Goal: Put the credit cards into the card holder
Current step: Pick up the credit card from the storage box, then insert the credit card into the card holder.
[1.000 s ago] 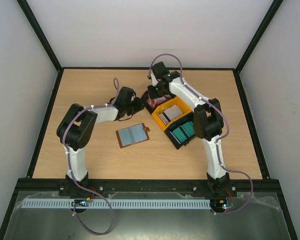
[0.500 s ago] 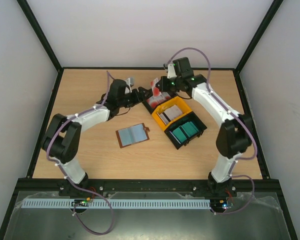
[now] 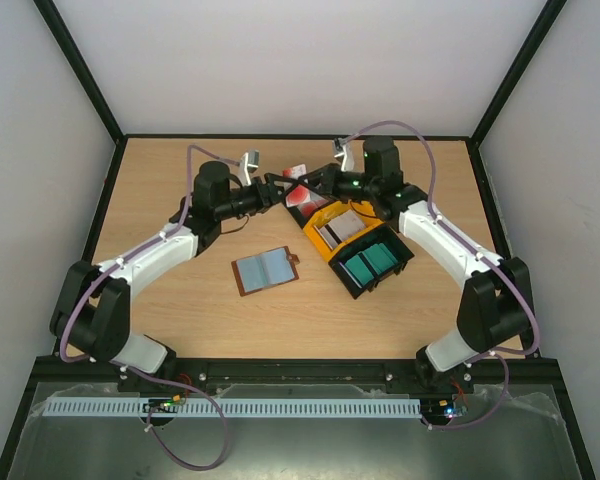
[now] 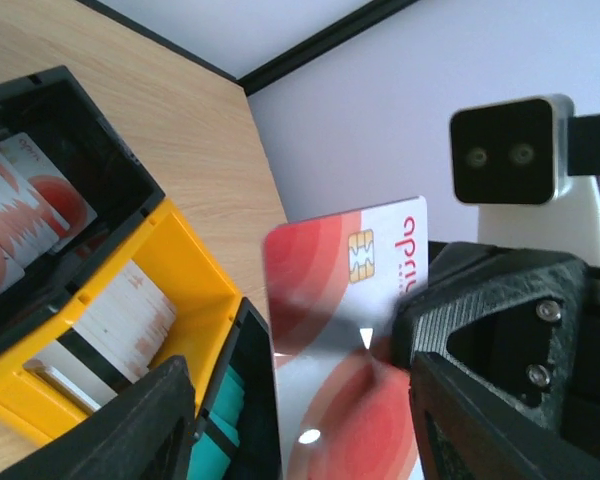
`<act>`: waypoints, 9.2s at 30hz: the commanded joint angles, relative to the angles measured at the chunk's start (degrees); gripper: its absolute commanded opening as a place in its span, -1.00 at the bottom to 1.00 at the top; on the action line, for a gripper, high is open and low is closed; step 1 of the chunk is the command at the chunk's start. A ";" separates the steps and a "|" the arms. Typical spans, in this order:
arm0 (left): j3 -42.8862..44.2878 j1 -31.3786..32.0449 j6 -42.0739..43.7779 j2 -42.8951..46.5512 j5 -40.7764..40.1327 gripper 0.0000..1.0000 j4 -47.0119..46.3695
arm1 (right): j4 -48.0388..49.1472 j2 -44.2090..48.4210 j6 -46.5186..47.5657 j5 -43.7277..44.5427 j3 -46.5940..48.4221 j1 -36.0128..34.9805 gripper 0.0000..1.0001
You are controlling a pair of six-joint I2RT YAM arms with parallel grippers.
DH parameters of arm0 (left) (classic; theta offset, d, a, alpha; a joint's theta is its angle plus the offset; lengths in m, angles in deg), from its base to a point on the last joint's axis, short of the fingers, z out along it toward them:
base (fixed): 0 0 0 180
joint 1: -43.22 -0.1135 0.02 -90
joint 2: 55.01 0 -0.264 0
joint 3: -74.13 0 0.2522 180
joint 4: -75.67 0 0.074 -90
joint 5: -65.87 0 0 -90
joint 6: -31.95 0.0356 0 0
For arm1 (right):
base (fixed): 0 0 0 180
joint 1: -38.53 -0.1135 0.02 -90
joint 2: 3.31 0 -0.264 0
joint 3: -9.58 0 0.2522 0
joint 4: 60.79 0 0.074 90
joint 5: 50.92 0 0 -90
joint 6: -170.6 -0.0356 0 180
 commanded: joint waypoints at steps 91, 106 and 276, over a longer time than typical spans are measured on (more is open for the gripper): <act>-9.72 -12.59 -10.84 18.40 16.13 -0.95 -1.38 | 25.81 16.31 -25.19 1.16 -8.44 1.86 -0.96; -24.24 -8.88 5.45 34.88 -11.96 -0.95 28.37 | -2.32 12.86 2.62 9.74 -17.16 -7.11 -0.96; -33.03 -0.64 4.39 26.48 -23.61 -0.95 38.90 | -8.44 -26.99 0.60 46.41 4.25 -37.17 0.30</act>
